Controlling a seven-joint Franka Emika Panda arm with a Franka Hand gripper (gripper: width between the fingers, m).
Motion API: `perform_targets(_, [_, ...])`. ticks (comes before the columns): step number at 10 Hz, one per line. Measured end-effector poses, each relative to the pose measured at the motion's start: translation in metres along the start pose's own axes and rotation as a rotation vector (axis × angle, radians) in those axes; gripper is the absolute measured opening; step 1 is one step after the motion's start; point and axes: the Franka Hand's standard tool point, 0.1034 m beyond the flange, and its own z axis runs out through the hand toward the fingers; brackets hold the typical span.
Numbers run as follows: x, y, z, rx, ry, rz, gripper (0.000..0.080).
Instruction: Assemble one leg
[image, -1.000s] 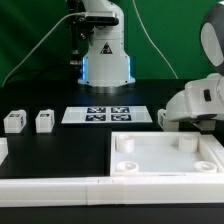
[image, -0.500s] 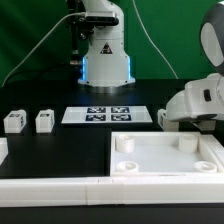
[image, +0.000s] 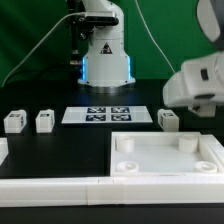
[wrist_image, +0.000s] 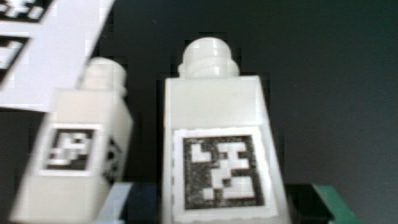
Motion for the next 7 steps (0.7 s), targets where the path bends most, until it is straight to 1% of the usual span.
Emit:
perform_targets(1, [-0.012,0.007,-0.021,0.006,0.038,0.005,0.0294])
perform_targets(2, [-0.018,0.010,-0.034,0.009,0.089,0.001,0.0294])
perform_targets(3, [-0.021,0.016,-0.048,0.014,0.134,-0.020,0.0294])
perform_targets(4, [-0.016,0.019,-0.067,0.027,0.252,-0.025,0.0294])
perform_targets(5, [-0.015,0.018,-0.066,0.030,0.336,-0.022,0.0294])
perform_targets(6, [-0.010,0.015,-0.068,0.038,0.441,-0.024,0.0294])
perform_targets(7, [-0.012,0.016,-0.069,0.040,0.506,-0.022,0.0294])
